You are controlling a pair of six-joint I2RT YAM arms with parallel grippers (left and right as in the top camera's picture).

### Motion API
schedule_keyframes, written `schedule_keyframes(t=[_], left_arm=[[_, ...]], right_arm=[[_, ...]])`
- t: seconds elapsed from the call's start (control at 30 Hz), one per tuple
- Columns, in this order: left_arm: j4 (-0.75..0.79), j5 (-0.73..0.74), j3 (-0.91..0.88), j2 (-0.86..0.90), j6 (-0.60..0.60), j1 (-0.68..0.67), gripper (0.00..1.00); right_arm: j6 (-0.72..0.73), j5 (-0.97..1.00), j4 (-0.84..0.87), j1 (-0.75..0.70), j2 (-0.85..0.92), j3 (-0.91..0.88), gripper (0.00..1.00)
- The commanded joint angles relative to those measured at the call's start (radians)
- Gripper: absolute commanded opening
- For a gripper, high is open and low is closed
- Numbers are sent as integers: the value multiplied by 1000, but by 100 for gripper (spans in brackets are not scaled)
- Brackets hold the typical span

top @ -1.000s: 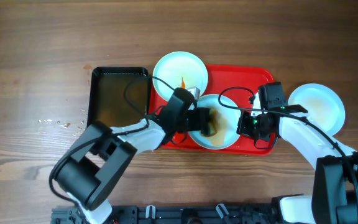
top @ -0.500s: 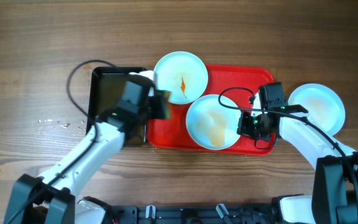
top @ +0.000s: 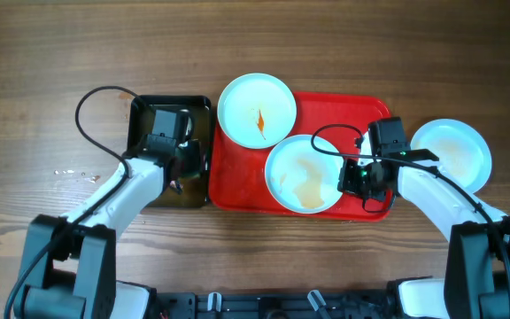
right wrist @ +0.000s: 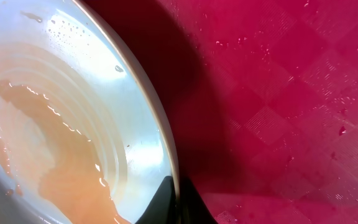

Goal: Clean dirty plates on tray and stack at the side
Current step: 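Lift the plate with right gripper and stack it on the first plate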

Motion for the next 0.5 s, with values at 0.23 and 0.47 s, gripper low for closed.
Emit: schedule_keyframes(t=[0.23,0.47], left_arm=[[66,-80,-8,22,9,7,60],[43,-80,-8,105,2,7,62]], right_arm=[[-22,40,-14,2,0,-10,4],[-22,36,-10,2,0,-10,4]])
